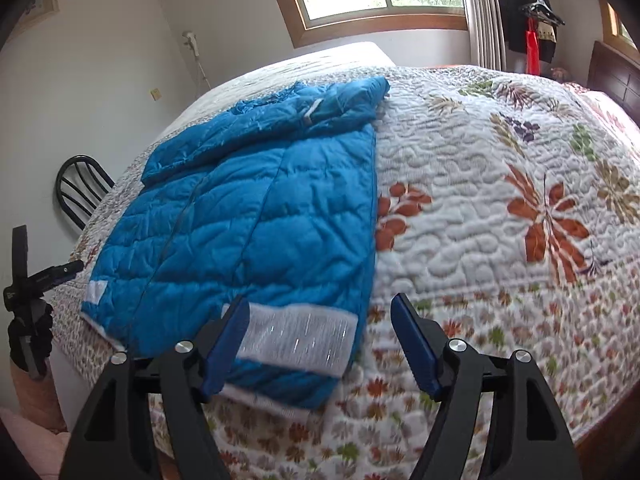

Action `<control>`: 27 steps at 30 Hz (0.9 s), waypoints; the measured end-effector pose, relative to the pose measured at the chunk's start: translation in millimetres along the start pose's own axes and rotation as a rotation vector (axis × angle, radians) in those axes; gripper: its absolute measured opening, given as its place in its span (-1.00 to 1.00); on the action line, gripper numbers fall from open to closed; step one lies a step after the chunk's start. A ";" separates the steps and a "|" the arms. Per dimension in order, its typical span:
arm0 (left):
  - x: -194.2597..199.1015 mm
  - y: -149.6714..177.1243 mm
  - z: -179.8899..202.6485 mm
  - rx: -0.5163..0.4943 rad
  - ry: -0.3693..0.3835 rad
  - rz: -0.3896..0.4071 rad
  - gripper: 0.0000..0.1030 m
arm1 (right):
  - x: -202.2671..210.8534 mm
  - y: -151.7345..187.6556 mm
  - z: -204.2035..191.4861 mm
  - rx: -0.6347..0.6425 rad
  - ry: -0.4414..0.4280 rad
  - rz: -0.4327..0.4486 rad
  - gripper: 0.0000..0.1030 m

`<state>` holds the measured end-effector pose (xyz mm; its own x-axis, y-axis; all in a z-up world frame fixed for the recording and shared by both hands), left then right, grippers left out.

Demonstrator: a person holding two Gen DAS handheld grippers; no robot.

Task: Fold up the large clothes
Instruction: 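Release the cuff and move both tools to the silver-banded hem, then grasp the silver-banded hem with both tools and lift it toward the collar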

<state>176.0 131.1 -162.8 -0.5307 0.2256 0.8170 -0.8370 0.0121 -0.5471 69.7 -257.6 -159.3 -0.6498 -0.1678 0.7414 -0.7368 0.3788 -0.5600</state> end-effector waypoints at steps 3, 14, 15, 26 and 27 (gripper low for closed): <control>0.3 22.3 -6.9 0.045 0.043 -0.019 0.82 | -1.2 17.9 1.7 -0.024 -0.019 -0.020 0.46; -13.6 39.0 26.6 0.038 0.158 -0.047 0.82 | -18.5 32.7 4.9 -0.041 -0.071 -0.031 0.48; -14.9 38.6 31.0 0.033 0.167 -0.053 0.81 | -19.8 32.5 3.9 -0.039 -0.074 -0.030 0.46; -10.2 35.2 51.4 0.034 0.158 -0.027 -0.44 | -22.6 29.0 -8.1 -0.024 -0.187 -0.026 -0.61; -6.6 33.2 51.0 0.043 0.170 -0.013 -0.57 | -20.0 28.2 -7.9 -0.027 -0.200 -0.019 -0.66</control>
<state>144.9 80.3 -177.0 -0.4925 0.3869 0.7795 -0.8506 -0.0248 -0.5251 63.4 -236.4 -187.0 -0.6619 -0.3515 0.6620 -0.7457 0.3977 -0.5345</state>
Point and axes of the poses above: each gripper's, at about its wrist camera, not at the fingertips, and x roughly against the way its jaws point, z to its right, y to its underside, the point moved 9 cm from there along -x, roughly the way its jaws point, and after that the axes turned 6 degrees about -x, right-handed, at the moved point
